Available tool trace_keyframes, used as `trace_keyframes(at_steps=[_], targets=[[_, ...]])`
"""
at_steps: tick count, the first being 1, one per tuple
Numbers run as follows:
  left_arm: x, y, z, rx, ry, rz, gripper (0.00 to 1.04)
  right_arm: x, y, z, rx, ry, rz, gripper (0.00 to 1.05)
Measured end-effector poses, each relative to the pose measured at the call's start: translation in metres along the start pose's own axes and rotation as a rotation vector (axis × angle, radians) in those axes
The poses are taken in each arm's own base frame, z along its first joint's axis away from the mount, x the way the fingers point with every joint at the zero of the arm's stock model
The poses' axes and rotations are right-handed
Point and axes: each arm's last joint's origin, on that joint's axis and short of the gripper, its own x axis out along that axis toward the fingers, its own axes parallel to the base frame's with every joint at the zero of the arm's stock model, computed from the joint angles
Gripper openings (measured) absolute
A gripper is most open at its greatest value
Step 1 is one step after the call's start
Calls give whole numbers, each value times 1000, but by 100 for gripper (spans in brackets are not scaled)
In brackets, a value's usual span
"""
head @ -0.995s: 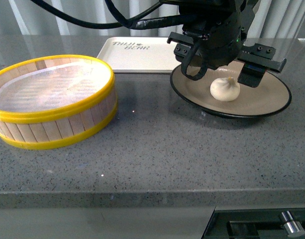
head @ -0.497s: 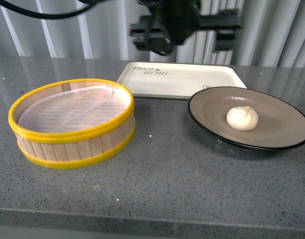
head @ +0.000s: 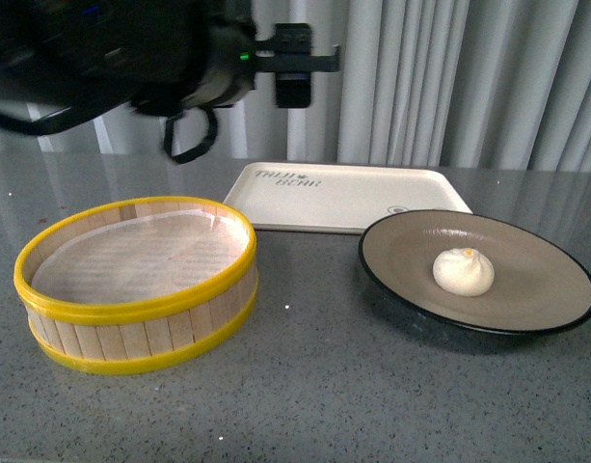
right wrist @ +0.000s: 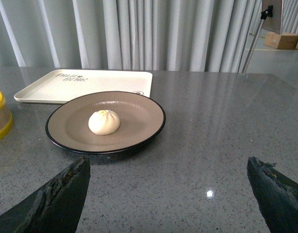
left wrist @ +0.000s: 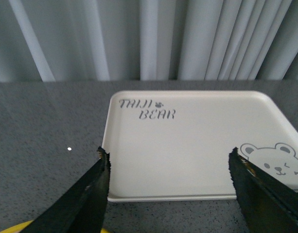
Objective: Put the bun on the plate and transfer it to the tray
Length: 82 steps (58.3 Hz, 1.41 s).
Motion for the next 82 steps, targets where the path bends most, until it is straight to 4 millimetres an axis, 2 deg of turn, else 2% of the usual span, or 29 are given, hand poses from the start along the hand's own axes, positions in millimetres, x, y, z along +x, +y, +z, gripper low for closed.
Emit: trace_keyframes(at_steps=[6,9,14,15,23,38,61,70,82], targets=[[-55,54,-11,0,-90,38,39,0,0,0,0,0,0,96],[-80,79,-27,9,-72,69,25,0,0,0,0,0,1,96],[-110,96,-52,26,-22,57,5,0,0,0,0,0,1,96],[-113,97,-54,25,-19,53,4,0,0,0,0,0,1,96],[-146,112,-64,33,-23,36,4,0,0,0,0,0,0,96],[-196,134,-81,33,-20,50,4,0,0,0,0,0,0,96],[-238,152,-92,32,-17,41,4,0,0,0,0,0,0,96],[-253,155,-106,32,-6,55,4,0,0,0,0,0,1,96],[-266,154,-97,33,-36,53,4,0,0,0,0,0,1,96]])
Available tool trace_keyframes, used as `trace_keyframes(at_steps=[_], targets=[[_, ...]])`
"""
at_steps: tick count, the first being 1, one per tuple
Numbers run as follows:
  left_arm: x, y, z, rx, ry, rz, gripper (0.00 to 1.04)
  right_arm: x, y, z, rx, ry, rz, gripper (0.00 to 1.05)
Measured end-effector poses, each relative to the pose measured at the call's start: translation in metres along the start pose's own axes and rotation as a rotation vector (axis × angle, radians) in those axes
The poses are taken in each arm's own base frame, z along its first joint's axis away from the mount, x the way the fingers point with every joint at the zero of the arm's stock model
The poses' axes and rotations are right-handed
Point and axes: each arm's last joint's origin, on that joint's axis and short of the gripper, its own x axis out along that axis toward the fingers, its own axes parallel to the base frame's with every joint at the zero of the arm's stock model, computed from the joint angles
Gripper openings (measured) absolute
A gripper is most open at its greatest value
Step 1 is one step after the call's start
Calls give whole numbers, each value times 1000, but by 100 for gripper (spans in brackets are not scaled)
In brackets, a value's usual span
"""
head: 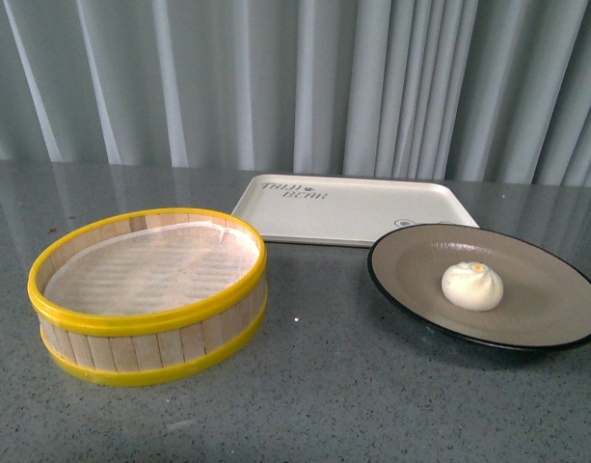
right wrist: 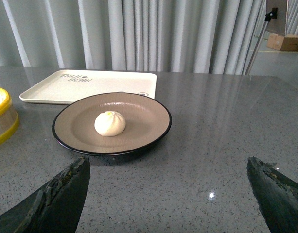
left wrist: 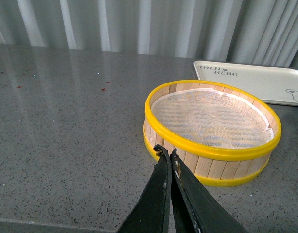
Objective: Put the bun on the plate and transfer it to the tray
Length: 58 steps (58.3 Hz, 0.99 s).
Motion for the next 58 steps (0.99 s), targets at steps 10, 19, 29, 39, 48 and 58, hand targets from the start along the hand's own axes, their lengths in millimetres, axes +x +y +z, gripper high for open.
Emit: trace_keyframes(at_steps=[10,19,29,39,48,58], targets=[[-8,0,4,0,-11,0,4,0,0,0,0,0,0,96],[-14,0,5,0,-16,0,4,0,0,0,0,0,0,96],[-20,0,6,0,-19,0,4,0,0,0,0,0,0,96],[-25,0,7,0,-21,0,4,0,0,0,0,0,0,96],[-28,0,7,0,-22,0,4,0,0,0,0,0,0,96],[-32,0,6,0,-22,0,4,0,0,0,0,0,0,96]])
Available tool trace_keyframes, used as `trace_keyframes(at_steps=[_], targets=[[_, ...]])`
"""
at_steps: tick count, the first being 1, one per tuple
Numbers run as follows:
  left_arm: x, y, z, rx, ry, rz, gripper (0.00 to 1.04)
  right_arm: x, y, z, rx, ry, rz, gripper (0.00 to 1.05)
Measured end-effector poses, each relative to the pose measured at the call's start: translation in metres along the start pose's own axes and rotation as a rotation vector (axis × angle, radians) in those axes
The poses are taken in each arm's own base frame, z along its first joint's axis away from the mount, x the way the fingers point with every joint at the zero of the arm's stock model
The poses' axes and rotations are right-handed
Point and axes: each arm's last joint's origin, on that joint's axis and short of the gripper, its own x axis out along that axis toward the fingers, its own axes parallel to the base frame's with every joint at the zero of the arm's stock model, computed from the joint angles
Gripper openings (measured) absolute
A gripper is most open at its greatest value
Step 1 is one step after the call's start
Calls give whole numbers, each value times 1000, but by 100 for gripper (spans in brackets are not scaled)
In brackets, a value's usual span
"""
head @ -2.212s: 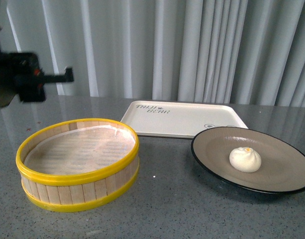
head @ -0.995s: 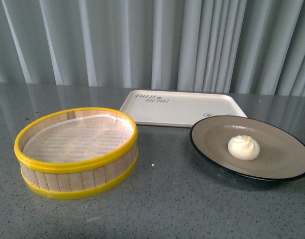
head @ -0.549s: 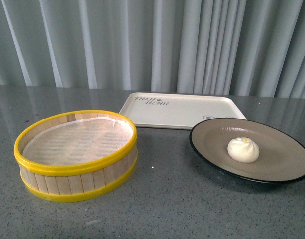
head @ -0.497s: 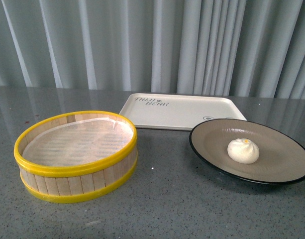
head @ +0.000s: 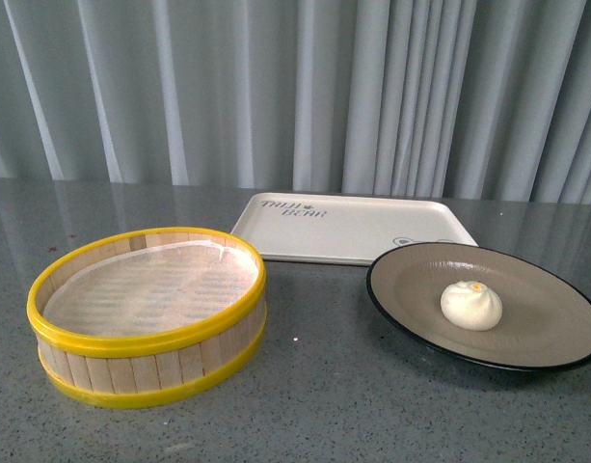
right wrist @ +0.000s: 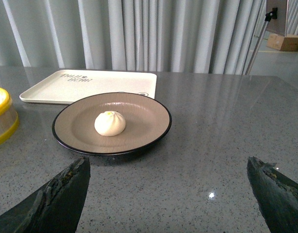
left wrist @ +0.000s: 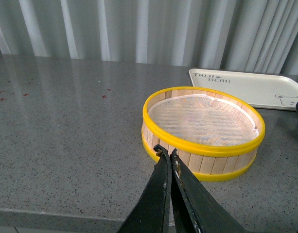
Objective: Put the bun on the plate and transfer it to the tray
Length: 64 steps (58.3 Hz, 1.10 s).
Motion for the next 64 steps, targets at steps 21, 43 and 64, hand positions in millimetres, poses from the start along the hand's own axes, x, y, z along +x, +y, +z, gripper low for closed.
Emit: trace_keyframes(at_steps=[21,43,64], targets=[[-14,0,-3,0,4,0,4,0,0,0,0,0,0,96],[-14,0,-3,0,6,0,51,0,0,0,0,0,0,96],[-14,0,-3,3,6,0,98,0,0,0,0,0,0,96]])
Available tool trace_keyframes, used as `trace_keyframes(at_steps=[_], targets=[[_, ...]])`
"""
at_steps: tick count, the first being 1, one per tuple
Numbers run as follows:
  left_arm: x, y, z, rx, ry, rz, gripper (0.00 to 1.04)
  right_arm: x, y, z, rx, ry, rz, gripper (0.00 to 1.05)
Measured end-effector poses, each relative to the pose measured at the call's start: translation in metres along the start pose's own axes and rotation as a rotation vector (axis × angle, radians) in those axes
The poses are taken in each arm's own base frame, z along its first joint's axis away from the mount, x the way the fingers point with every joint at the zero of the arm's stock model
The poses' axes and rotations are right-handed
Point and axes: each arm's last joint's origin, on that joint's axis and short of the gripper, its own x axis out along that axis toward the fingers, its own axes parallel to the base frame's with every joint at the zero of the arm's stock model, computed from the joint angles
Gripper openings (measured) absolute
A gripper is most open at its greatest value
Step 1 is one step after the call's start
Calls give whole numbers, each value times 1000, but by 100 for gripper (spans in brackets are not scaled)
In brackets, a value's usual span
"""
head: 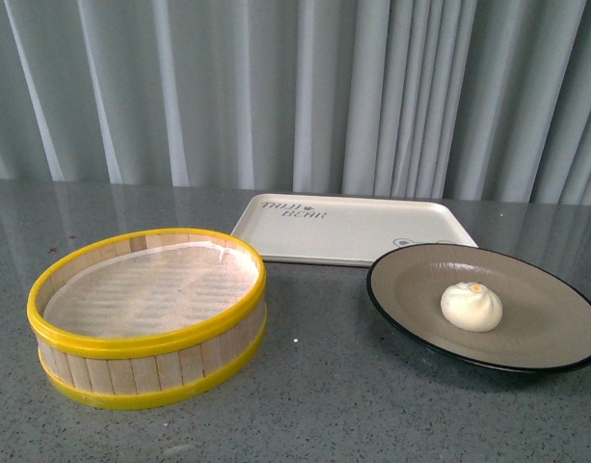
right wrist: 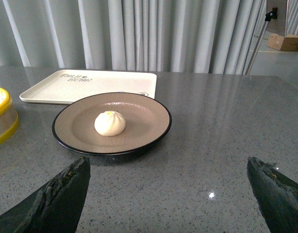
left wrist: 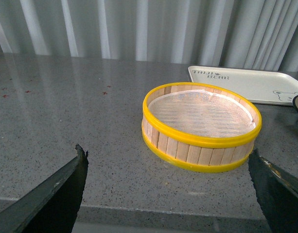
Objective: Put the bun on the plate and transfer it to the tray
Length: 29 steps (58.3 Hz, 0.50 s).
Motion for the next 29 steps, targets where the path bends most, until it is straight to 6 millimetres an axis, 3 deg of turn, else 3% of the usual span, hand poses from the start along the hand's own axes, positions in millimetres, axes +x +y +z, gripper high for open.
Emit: trace_keyframes(at_steps=[16,21,29], targets=[[0,0,0,0,0,0,98,0,0,0,5,8,-8,96],[0,0,0,0,0,1,98,4,-2,0,119,255,-136,96],[0,0,0,0,0,0,98,25,-2,6,-17,432,-2,96]])
